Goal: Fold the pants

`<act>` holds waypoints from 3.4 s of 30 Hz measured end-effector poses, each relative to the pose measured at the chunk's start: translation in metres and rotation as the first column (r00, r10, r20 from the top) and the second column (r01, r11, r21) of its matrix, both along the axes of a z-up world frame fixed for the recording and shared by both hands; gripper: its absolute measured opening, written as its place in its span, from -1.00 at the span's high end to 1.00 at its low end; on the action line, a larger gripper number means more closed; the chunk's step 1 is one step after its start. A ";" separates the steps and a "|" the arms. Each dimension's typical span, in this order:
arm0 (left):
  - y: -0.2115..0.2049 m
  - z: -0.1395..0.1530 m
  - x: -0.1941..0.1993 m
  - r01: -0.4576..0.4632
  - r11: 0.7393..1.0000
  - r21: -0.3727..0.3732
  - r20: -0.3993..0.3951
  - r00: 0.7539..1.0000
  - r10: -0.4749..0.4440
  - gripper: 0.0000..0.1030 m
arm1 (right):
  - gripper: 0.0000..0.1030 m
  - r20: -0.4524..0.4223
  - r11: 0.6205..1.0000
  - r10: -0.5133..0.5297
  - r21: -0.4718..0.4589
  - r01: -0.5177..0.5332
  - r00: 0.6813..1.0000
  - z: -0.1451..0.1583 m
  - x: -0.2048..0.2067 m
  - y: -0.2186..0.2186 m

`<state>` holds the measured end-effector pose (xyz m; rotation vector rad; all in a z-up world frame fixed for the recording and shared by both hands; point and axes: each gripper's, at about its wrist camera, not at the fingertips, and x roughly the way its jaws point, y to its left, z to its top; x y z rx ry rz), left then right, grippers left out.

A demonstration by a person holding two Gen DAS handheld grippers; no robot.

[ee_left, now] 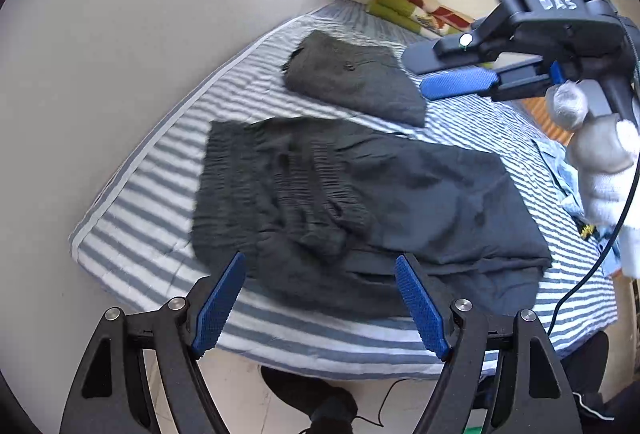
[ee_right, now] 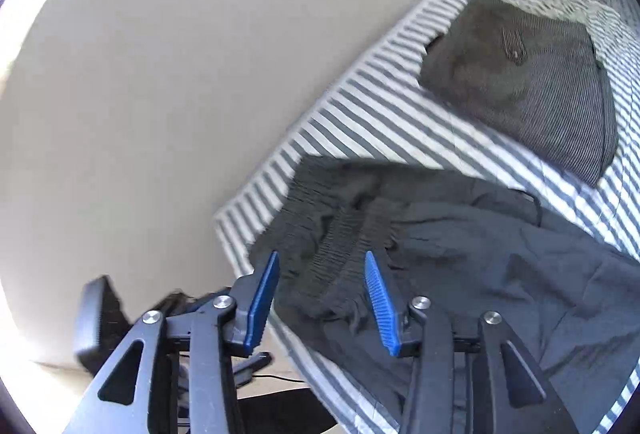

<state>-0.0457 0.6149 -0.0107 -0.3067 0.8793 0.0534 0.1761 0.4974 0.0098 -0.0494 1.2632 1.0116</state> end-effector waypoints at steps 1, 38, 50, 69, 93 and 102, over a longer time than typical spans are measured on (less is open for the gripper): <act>-0.005 0.003 0.003 0.009 1.000 0.005 0.003 1.000 -0.009 -0.55 | 0.18 0.002 1.000 -0.011 0.017 0.011 1.000 0.007 0.001 -0.014; -0.018 -0.023 0.083 -0.089 0.972 0.218 -0.192 0.973 0.132 0.44 | 0.18 0.064 0.920 -0.359 -0.142 0.364 0.931 -0.113 -0.042 -0.364; -0.051 0.018 0.107 -0.067 0.956 0.287 -0.160 0.980 0.116 -0.13 | 0.18 0.092 0.946 -0.290 -0.120 0.300 0.953 -0.121 -0.049 -0.367; -0.312 -0.021 0.329 0.442 0.890 0.116 -0.258 0.878 -0.402 -0.22 | 0.49 0.332 0.965 -0.096 -0.200 0.170 0.938 -0.134 -0.084 -0.324; -0.333 -0.053 0.371 0.490 0.868 0.084 -0.313 0.840 -0.444 0.95 | 0.95 0.359 0.965 -0.151 -0.148 0.216 0.921 -0.131 -0.093 -0.334; -0.309 -0.043 0.385 0.376 0.912 0.165 -0.288 0.903 -0.320 0.92 | 0.96 0.323 0.967 -0.140 -0.159 0.200 0.936 -0.137 -0.095 -0.340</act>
